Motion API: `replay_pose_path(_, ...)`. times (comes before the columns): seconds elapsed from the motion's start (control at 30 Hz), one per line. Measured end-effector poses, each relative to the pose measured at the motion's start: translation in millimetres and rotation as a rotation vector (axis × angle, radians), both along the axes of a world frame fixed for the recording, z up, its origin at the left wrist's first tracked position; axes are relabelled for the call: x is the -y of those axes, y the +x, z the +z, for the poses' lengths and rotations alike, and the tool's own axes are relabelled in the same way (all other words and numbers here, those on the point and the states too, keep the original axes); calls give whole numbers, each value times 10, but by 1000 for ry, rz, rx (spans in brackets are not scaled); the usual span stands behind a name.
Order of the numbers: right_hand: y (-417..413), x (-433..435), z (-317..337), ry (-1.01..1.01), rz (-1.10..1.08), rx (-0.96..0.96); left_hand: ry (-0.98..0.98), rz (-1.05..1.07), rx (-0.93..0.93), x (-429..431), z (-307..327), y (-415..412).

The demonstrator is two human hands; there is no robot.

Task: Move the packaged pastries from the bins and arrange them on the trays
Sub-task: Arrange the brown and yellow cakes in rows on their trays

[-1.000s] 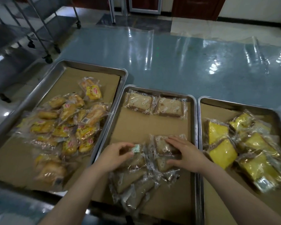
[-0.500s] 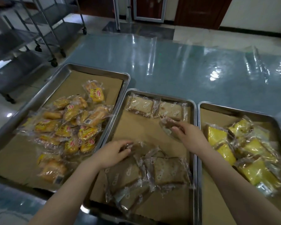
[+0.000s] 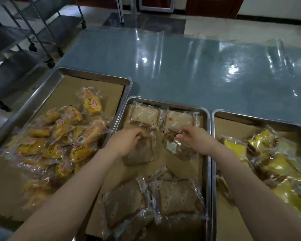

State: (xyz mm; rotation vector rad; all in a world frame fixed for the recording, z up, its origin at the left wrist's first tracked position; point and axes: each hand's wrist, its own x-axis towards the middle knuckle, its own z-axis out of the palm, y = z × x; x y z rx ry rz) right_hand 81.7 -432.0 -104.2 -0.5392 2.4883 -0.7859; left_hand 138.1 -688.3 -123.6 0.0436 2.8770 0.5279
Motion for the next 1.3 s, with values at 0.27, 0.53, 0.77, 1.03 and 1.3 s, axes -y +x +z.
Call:
replay_pose_path(0.27, 397, -56, -108, 54, -25, -277, -39, 3, -350, -126, -153, 400)
replay_pose_path(0.53, 828, 90, -566, 292, 263, -294, -233, -43, 19, -316, -719, 698)
replay_pose_path(0.77, 687, 88, -618, 272, 167, -225, -277, -248, 11, 28, -658, 341)
replay_pose_path(1.03, 634, 256, -681, 321, 142, -200, -162, -173, 20, -33, -641, 393)
replay_pose_path(1.3, 290, 394, -665, 248, -140, -410, -82, 82, -72, -256, -570, 47)
